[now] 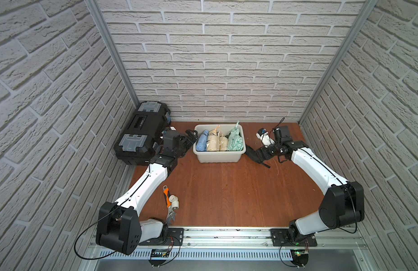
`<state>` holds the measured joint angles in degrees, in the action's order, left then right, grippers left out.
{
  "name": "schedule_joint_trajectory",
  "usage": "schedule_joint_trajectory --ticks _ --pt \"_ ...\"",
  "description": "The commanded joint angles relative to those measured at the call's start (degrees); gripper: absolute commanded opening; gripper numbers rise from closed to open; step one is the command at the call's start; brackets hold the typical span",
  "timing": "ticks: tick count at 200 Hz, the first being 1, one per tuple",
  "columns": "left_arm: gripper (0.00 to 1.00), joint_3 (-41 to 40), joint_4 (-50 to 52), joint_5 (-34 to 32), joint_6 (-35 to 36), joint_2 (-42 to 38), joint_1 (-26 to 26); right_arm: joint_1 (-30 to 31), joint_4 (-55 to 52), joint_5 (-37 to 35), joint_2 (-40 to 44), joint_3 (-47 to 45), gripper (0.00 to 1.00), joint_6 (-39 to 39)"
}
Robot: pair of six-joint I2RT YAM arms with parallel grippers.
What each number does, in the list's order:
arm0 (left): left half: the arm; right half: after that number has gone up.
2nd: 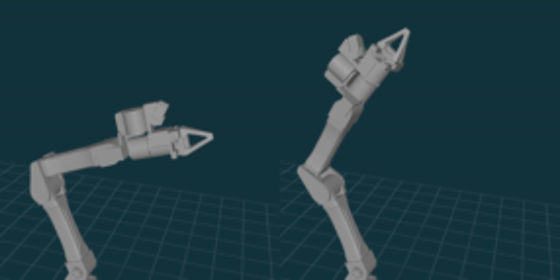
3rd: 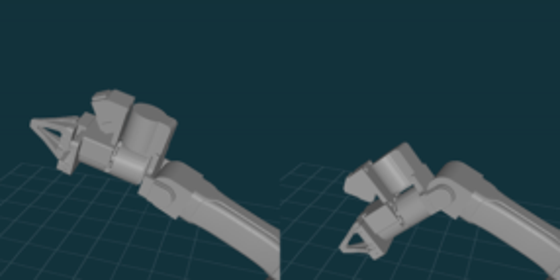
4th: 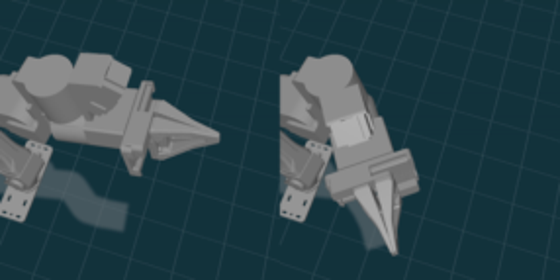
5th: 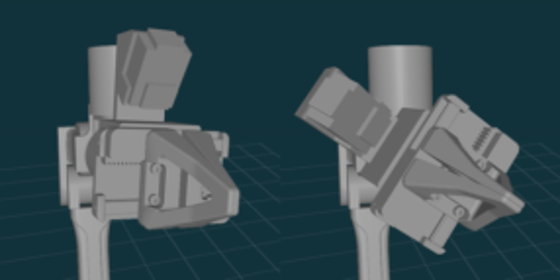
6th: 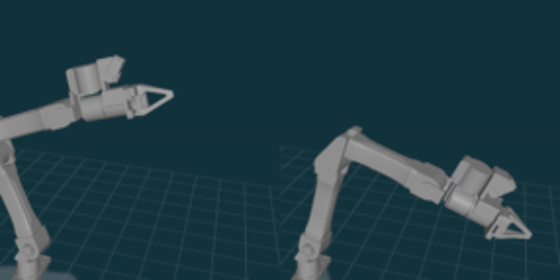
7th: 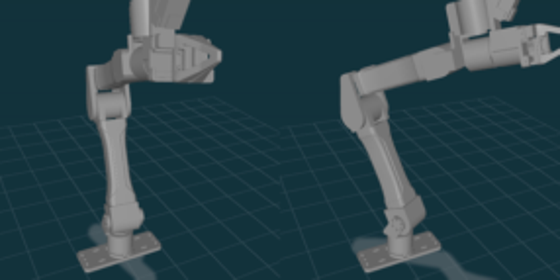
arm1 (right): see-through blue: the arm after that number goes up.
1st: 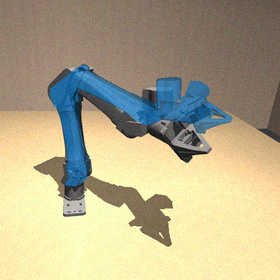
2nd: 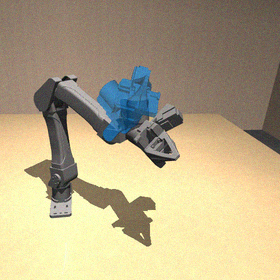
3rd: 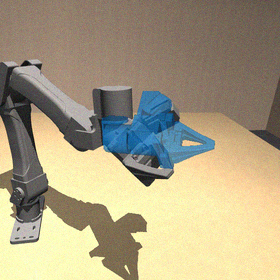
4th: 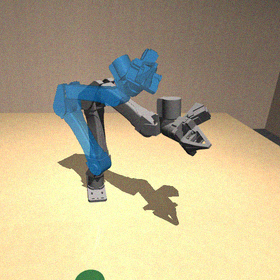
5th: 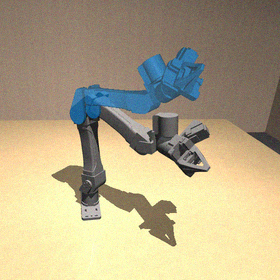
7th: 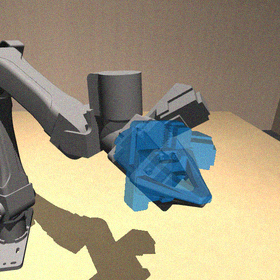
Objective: Put the umbrella into the storage box
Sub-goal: Place the umbrella in the storage box, then pick up the umbrella from the center of the board.
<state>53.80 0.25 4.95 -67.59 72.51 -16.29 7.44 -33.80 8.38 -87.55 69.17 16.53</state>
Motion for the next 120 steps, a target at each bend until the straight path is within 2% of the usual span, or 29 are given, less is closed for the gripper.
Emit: schedule_joint_trajectory --ticks 1,61,120 --pt "0.98 -1.45 -0.98 -1.21 0.91 -1.76 0.52 -1.24 2.78 2.6 -2.95 -0.53 0.84 4.3" --pt "0.98 -2.39 -0.38 -2.29 0.88 -2.79 0.96 -2.83 1.99 5.69 -12.64 3.77 0.84 8.15" --pt "0.98 -2.44 0.4 -2.58 1.06 -3.26 1.43 -2.79 1.6 5.69 -20.91 9.02 0.82 9.28"
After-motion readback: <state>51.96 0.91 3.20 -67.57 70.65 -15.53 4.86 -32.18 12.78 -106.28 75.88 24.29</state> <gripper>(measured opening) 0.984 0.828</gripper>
